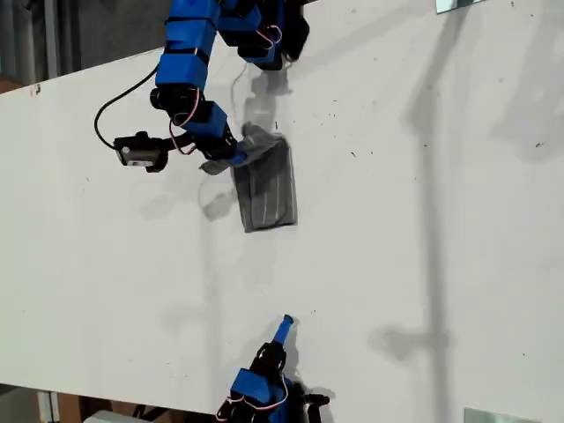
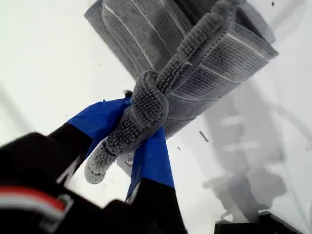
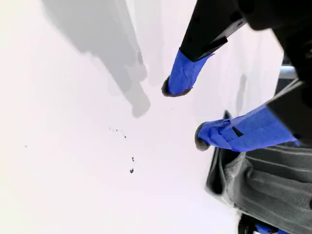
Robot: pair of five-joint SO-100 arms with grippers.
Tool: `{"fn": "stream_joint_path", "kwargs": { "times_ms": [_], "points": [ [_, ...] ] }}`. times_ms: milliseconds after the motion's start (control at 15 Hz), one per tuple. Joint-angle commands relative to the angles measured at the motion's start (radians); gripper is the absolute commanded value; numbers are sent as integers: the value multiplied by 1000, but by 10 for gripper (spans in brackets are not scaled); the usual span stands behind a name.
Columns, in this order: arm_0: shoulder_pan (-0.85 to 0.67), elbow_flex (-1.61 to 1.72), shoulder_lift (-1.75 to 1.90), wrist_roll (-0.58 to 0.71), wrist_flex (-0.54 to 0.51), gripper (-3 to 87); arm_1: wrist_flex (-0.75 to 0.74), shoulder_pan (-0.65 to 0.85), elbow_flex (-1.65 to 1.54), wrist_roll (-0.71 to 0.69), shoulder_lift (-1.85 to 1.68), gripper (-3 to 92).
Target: Grasp corners of a square towel and fold twice.
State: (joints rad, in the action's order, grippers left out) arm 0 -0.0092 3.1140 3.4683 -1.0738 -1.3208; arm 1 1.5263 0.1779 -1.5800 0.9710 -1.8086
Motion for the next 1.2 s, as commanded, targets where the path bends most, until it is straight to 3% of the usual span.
{"fn": "stream_joint_path", "kwargs": {
  "times_ms": [0,400,800,1133],
  "points": [
    [3,3,2,9,12,174,-15,-25,199,-48,98,-1],
    [3,3,2,9,12,173,-80,-31,345,-87,313,5],
    [3,3,2,9,12,173,-86,-32,430,-112,344,230],
    [3,3,2,9,12,173,8,95,385,-110,104,316]
  ]
}}
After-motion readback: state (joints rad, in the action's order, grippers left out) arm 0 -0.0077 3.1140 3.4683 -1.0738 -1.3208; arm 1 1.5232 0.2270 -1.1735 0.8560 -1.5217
